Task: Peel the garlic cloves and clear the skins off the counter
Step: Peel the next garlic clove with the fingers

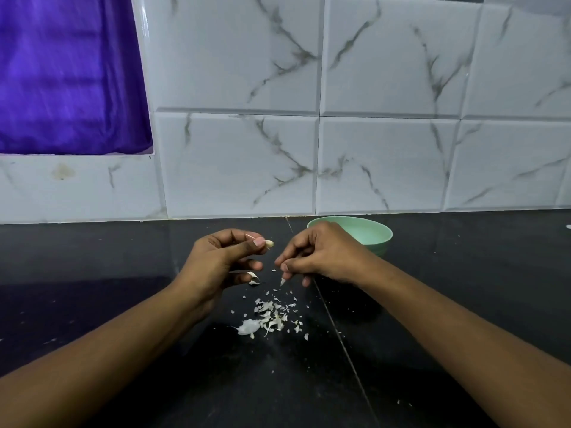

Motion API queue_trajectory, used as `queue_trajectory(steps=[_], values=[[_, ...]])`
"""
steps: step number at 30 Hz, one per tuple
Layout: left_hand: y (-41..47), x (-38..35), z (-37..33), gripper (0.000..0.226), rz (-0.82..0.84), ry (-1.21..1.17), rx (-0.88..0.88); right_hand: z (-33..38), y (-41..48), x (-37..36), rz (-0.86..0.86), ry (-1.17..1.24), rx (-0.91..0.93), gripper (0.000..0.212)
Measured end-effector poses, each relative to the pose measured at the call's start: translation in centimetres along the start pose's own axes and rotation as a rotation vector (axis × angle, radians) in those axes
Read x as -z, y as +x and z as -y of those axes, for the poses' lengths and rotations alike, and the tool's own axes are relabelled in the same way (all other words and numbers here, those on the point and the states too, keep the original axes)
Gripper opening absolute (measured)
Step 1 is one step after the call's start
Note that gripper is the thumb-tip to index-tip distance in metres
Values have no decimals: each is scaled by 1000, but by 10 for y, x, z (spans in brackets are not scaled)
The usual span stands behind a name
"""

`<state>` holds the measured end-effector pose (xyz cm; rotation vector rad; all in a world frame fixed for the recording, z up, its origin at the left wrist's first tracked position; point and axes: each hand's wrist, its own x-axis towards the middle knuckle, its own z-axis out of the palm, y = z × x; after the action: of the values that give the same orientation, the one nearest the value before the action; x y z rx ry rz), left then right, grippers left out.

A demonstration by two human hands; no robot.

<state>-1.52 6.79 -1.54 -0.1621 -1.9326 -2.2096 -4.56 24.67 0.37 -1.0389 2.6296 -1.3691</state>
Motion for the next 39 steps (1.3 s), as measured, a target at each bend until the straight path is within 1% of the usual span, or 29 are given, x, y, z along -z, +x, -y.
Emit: queue_trajectory(steps=[4, 10, 14, 16, 19, 22, 24, 26, 28, 30, 34, 37, 39], values=[[0, -1, -1, 8, -3, 17, 11, 3, -1, 0, -90, -2, 46, 6], [0, 1, 1, 6, -4, 52, 26, 6, -1, 2, -98, 11, 70, 6], [0, 1, 2, 8, 12, 73, 23, 4, -2, 1, -108, 88, 76, 19], [0, 1, 2, 6, 18, 79, 22, 3, -1, 0, -87, 134, 65, 24], [1, 1, 2, 3, 23, 84, 16, 2, 0, 2, -36, 153, 12, 24], [1, 1, 2, 2, 20, 80, 9, 1, -1, 9, 104, 145, -103, 24], [1, 1, 1, 4, 17, 74, 7, 0, -2, 13, 137, 130, -163, 23], [1, 1, 1, 5, 17, 69, 5, 2, -2, 14, 60, 85, -170, 19], [0, 1, 1, 7, 22, 72, 2, 5, -2, 14, -42, 28, -131, 12], [0, 1, 1, 8, 31, 76, 0, 8, -2, 13, -96, -1, -78, 8], [0, 0, 1, 10, 44, 70, -13, 10, -3, 10, -106, -24, -30, 14], [0, 0, 1, 11, 49, 56, -19, 6, -1, 8, -103, -61, -7, 10], [0, 0, 1, 12, 53, 50, -24, 4, 0, 6, -87, -87, 6, 17]])
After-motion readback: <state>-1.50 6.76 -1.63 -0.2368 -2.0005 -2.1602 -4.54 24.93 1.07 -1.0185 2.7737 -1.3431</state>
